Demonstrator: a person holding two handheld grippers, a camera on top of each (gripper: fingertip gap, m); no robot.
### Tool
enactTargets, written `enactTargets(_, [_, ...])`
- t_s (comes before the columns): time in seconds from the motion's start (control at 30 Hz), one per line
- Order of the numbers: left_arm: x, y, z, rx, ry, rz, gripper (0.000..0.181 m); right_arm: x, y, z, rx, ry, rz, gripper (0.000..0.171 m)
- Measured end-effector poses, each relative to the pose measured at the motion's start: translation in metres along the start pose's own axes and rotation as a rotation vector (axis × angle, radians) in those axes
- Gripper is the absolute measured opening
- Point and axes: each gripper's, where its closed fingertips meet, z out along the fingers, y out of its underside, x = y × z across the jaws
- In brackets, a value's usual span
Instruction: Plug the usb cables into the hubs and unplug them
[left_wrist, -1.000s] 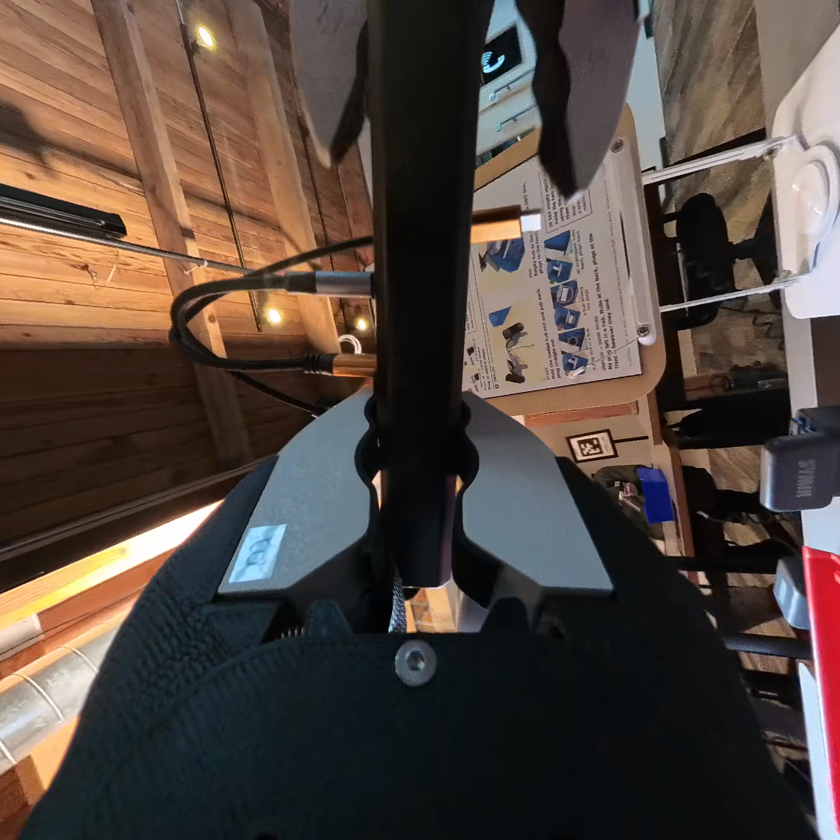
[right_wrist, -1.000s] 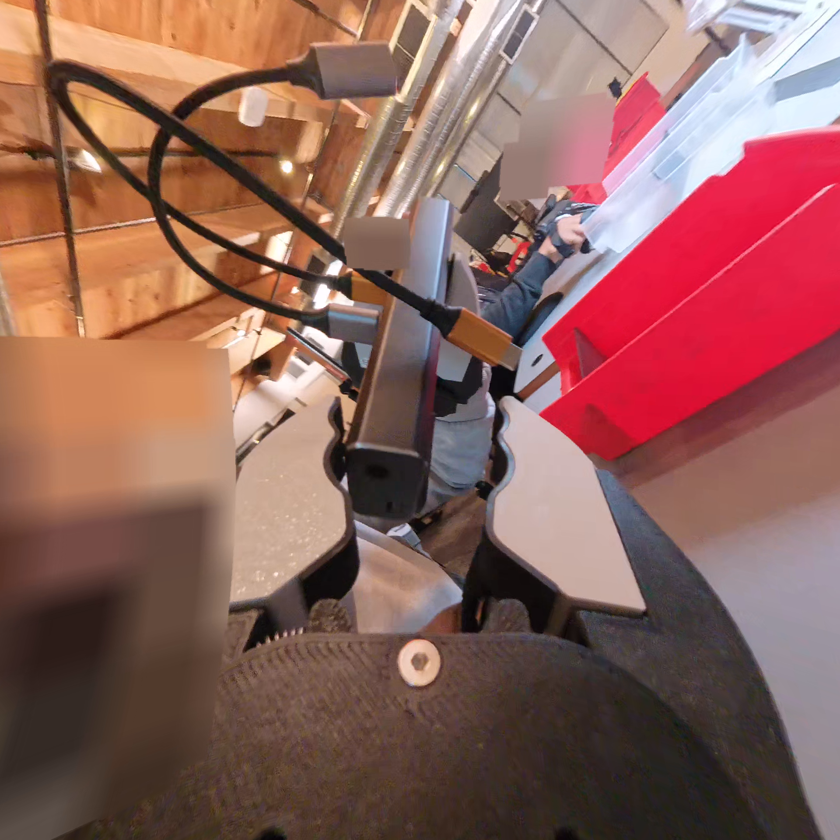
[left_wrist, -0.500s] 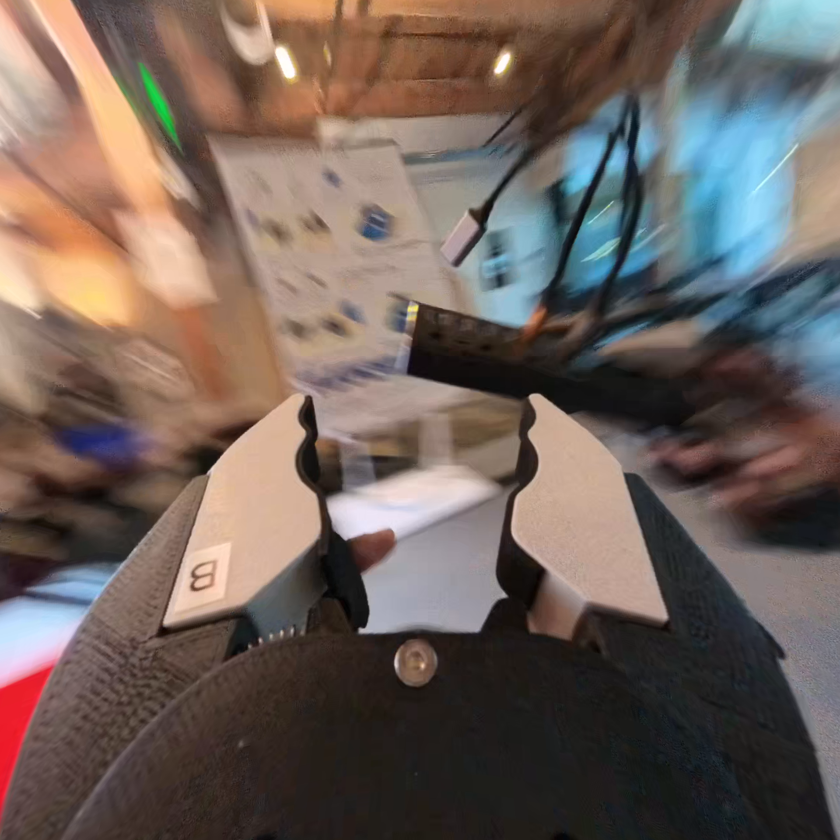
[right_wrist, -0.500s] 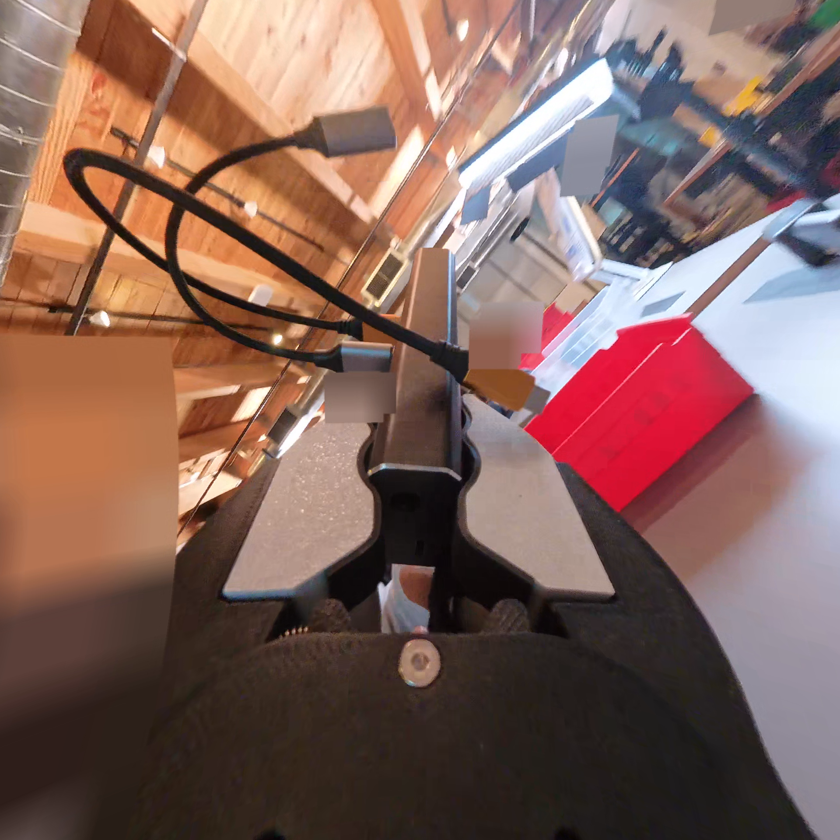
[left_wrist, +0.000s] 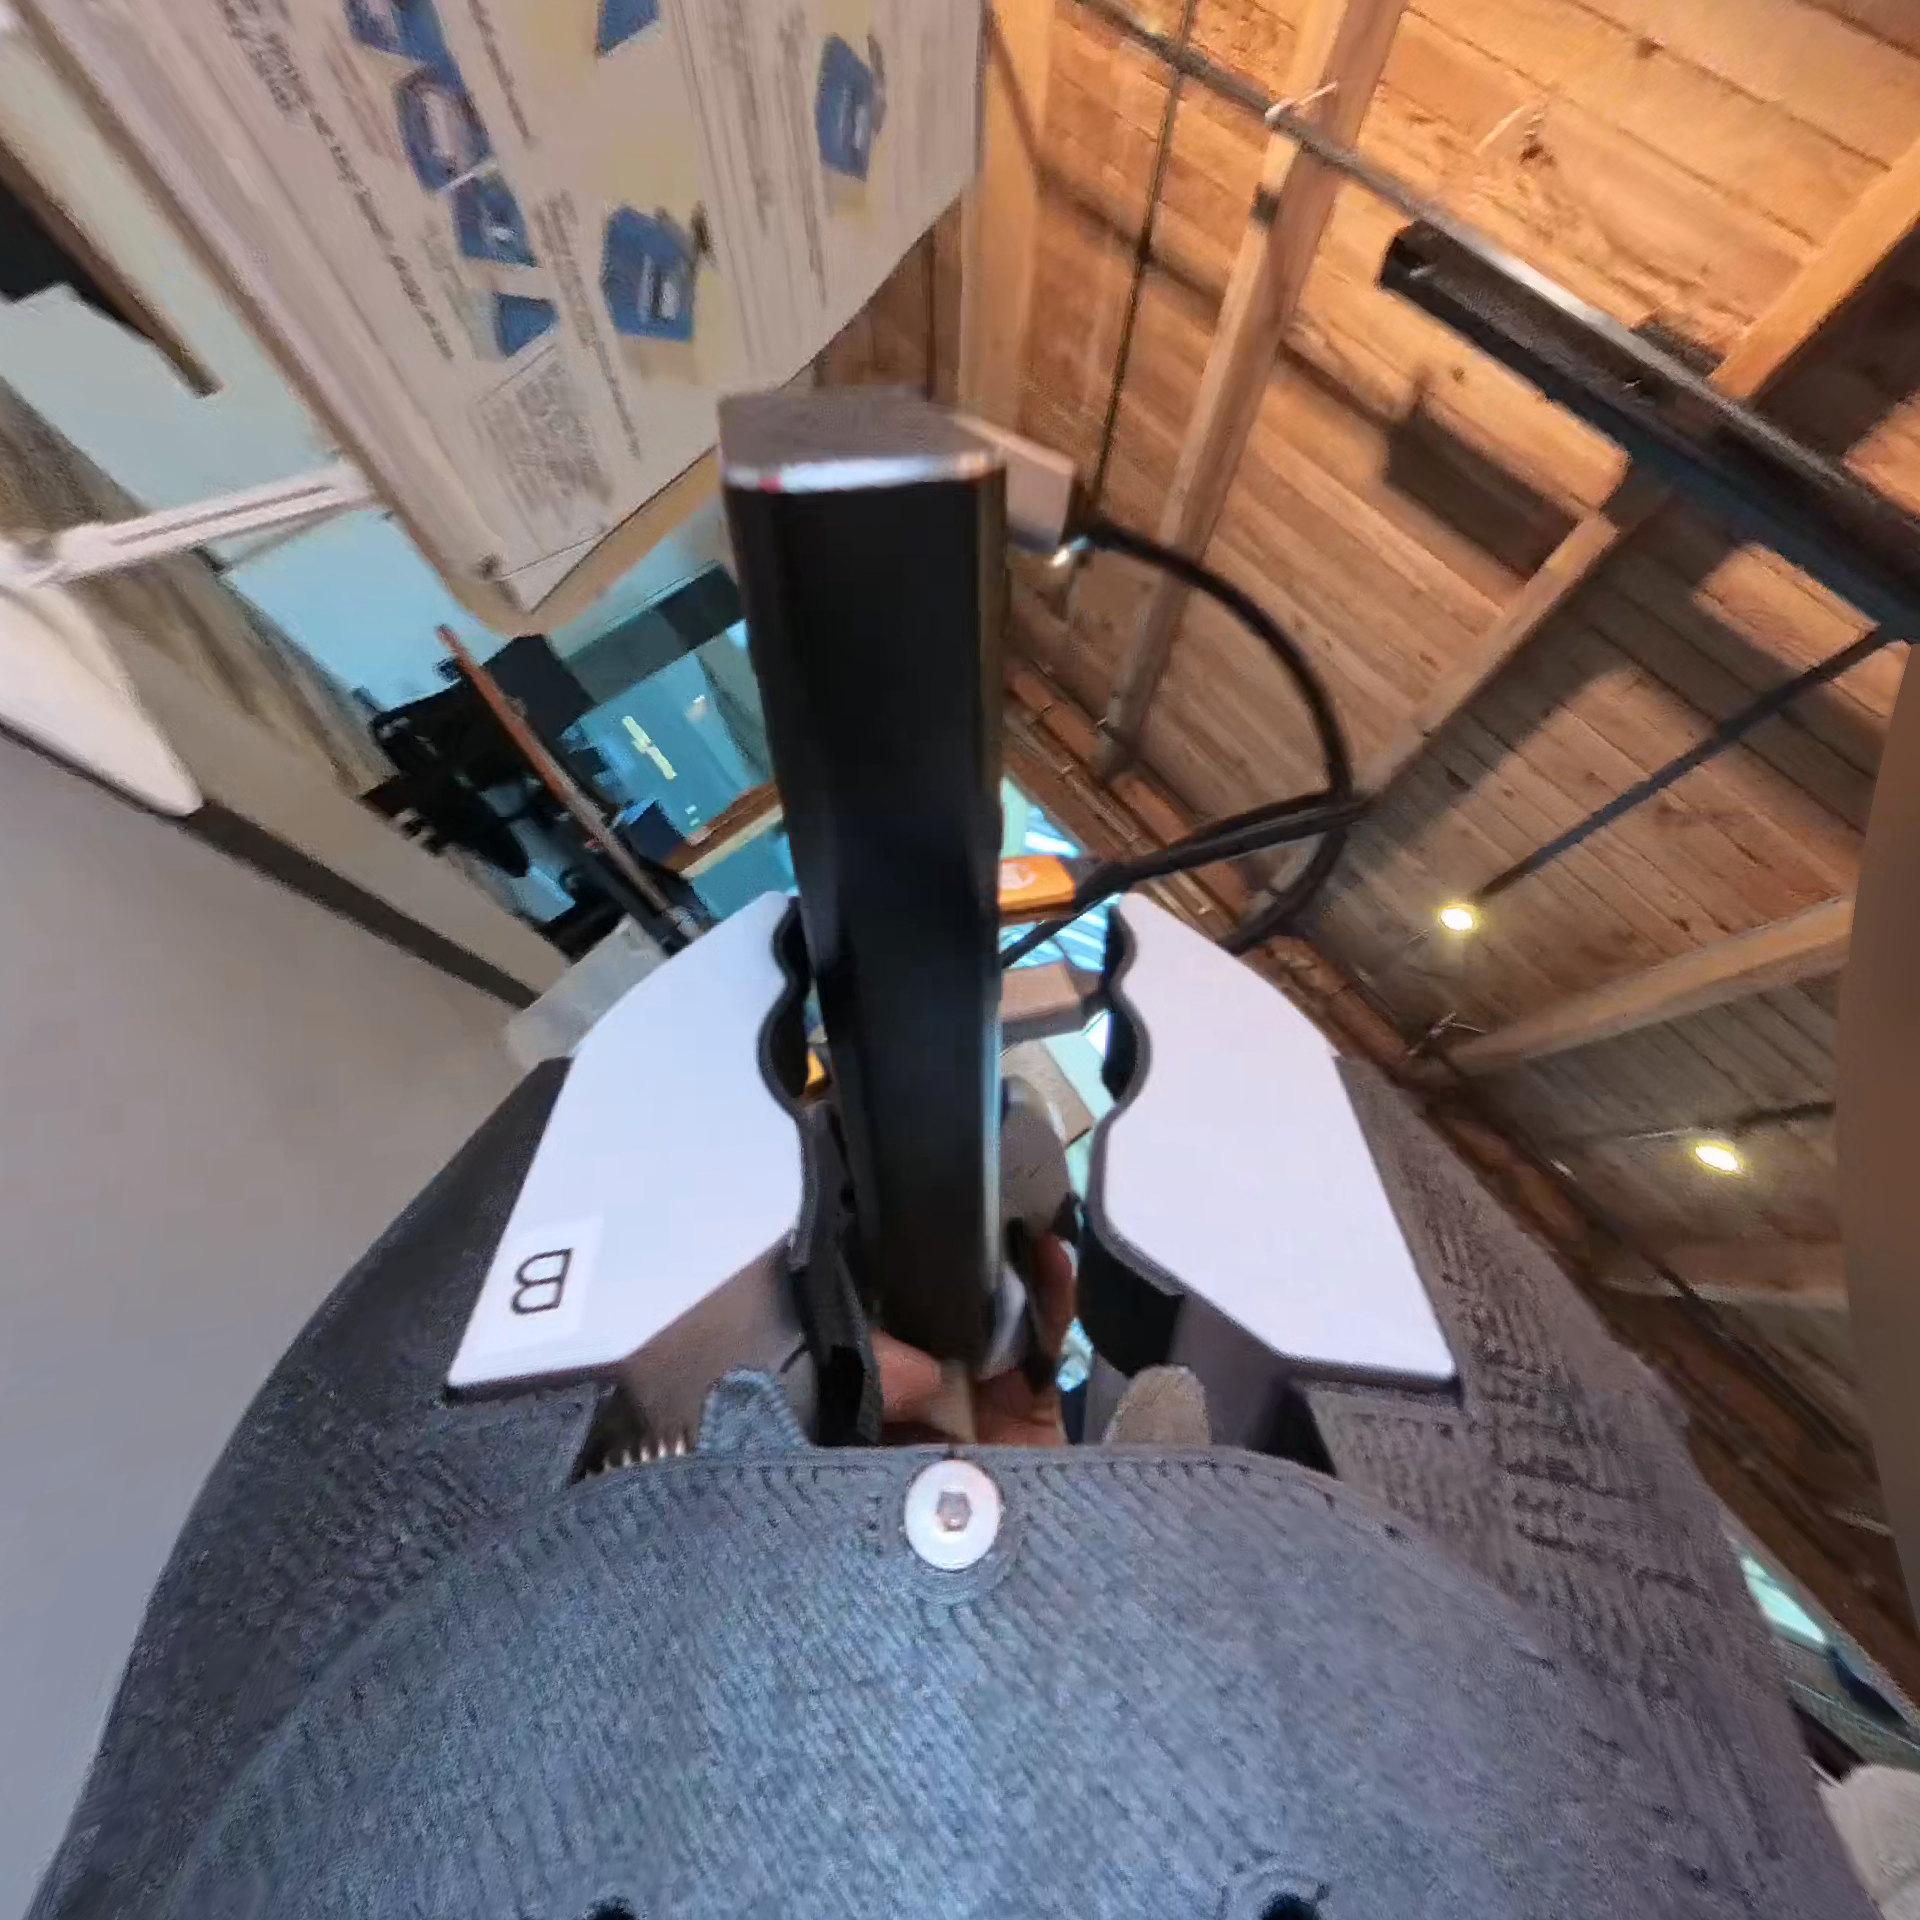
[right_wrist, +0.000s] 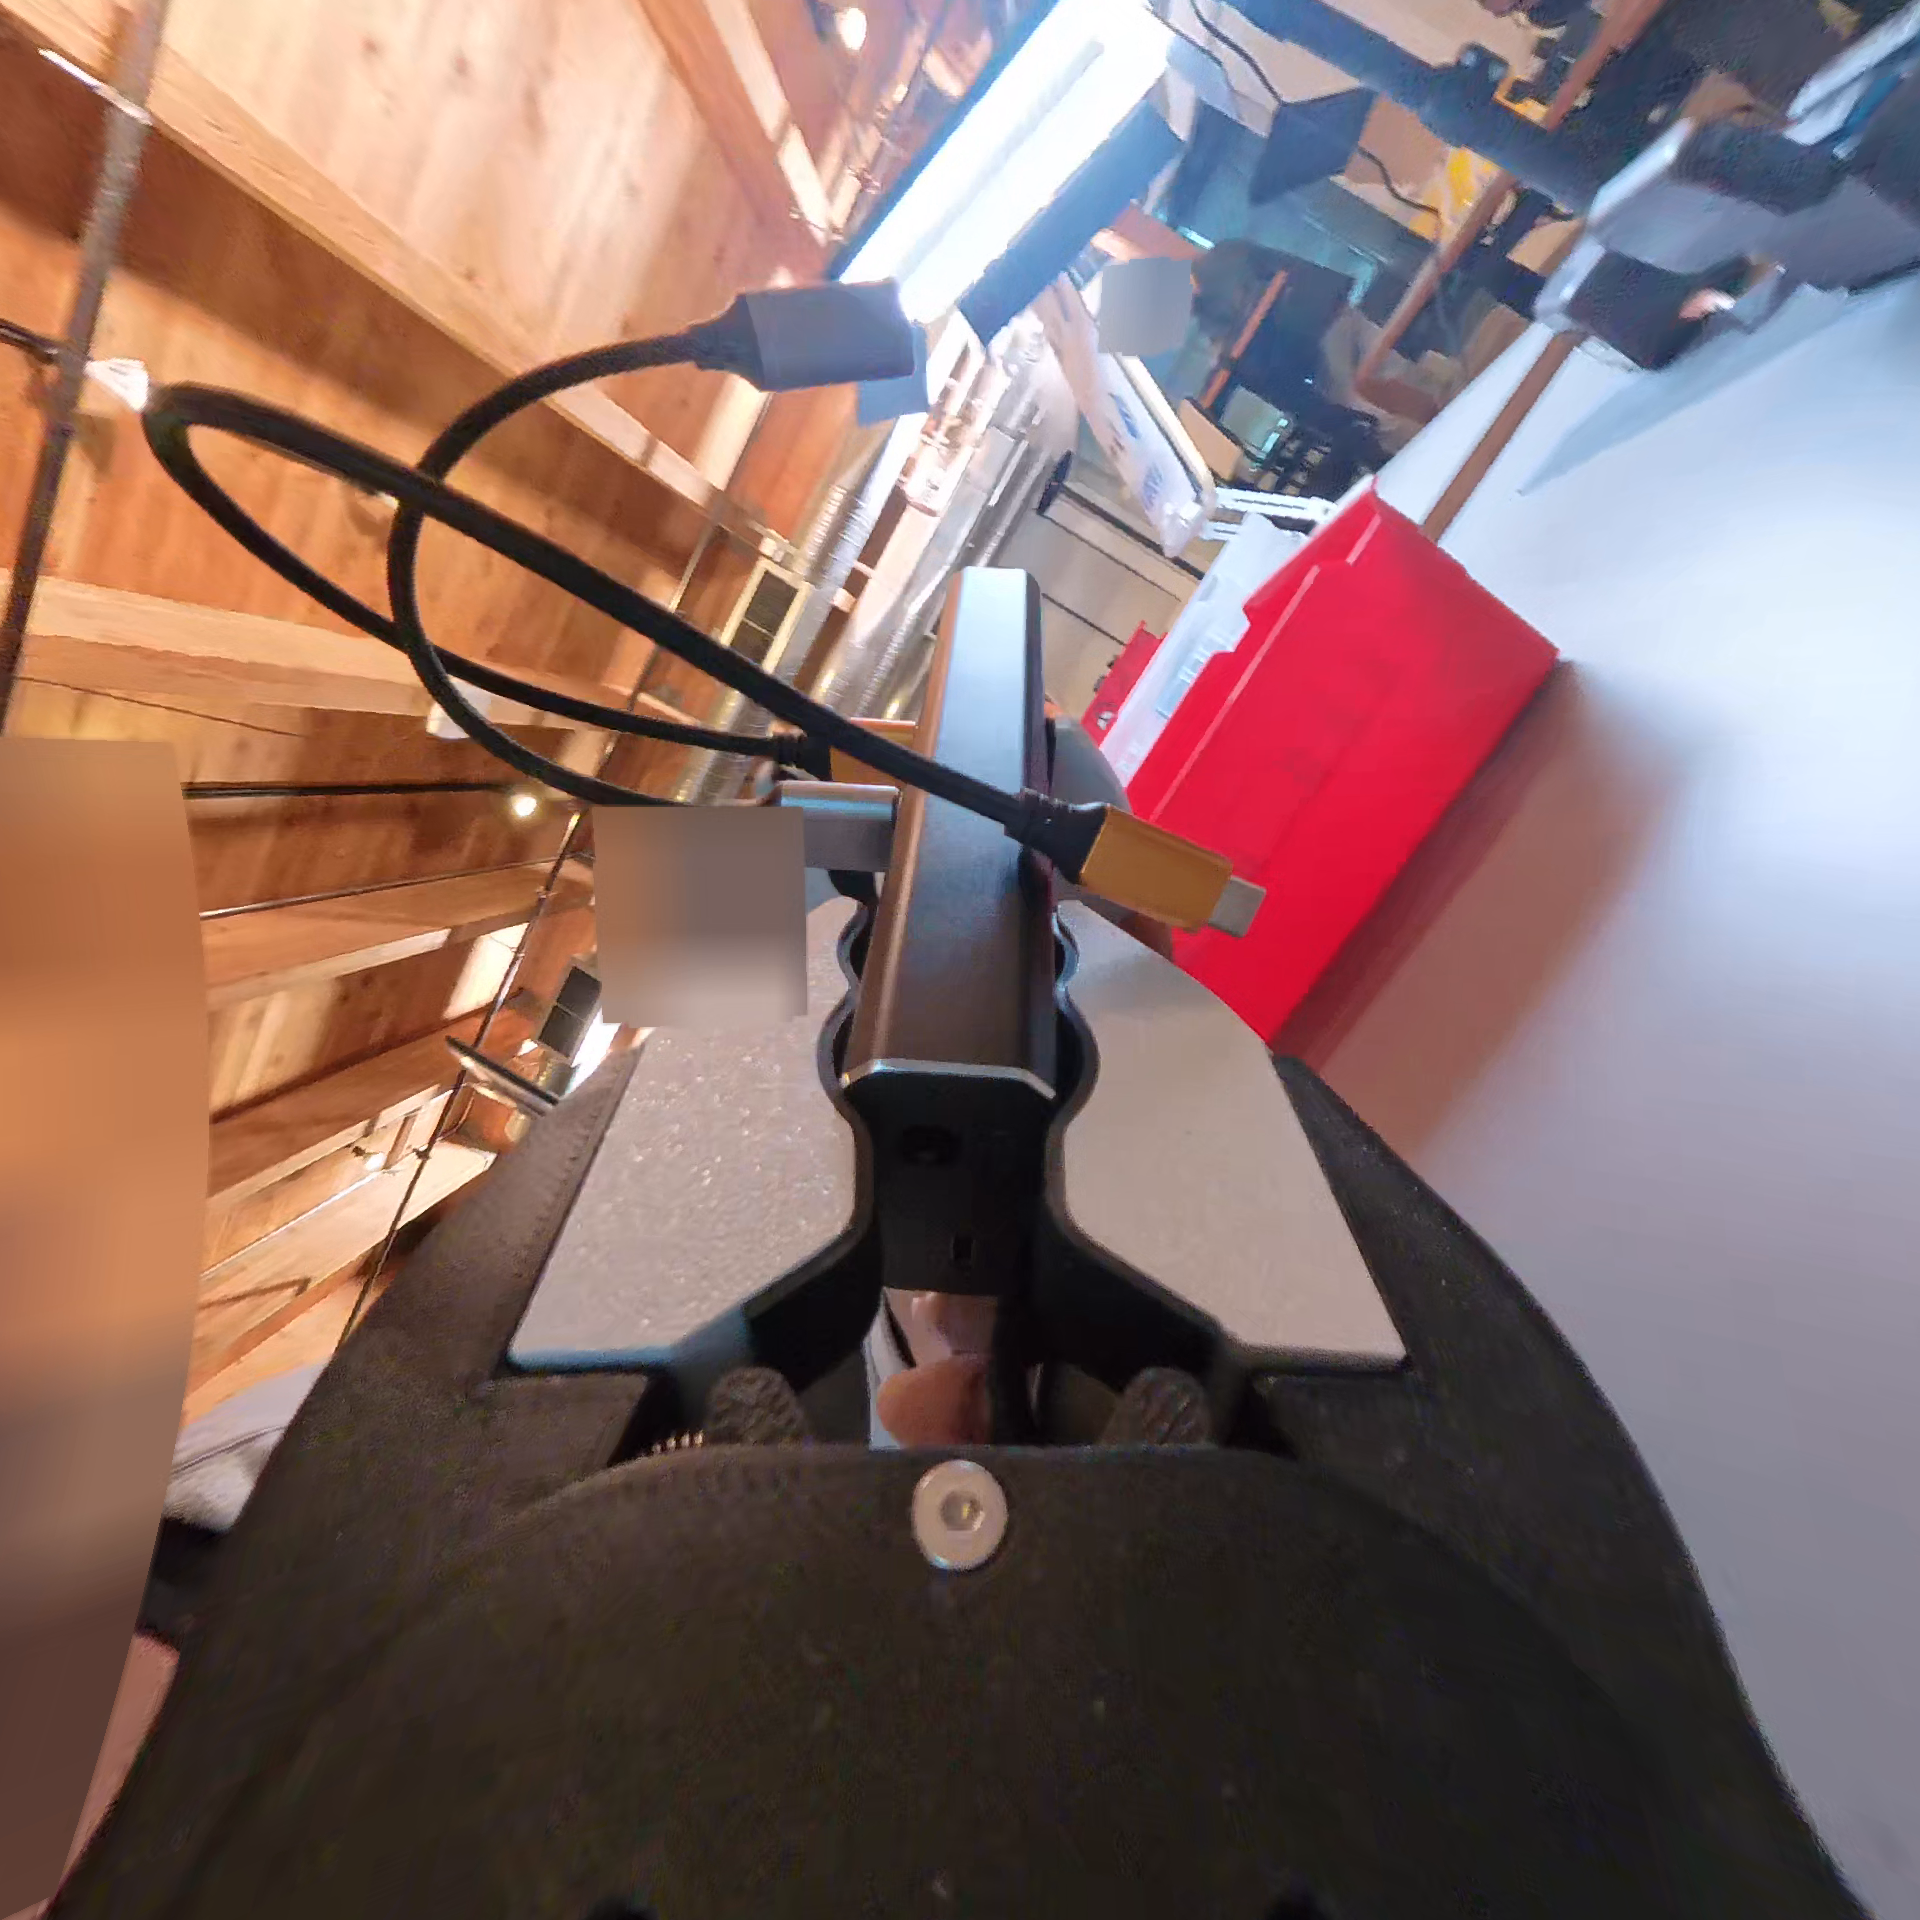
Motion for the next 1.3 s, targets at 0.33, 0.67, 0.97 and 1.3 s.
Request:
enactTargets(0.33, [-0.03, 0.006, -0.015, -0.011, -0.119, -0.113, 0.031, 0.017, 0.019, 0.008, -0.078, 0.095, -0.074, 0.032])
enactTargets(0.67, [-0.058, 0.009, -0.025, -0.069, -0.269, -0.003, 0.03, -0.008, -0.022, -0.017, 0.015, 0.392, -1.06, 0.046])
enactTargets(0.97, [-0.057, 0.029, -0.022, -0.165, -0.302, 0.111, 0.03, 0.008, 0.003, 0.001, -0.034, 0.572, -1.286, 0.008])
enactTargets(1.3, [-0.061, 0.03, -0.018, -0.233, -0.31, 0.203, 0.031, 0.005, 0.002, 0.0, -0.068, 0.682, -1.492, 0.007])
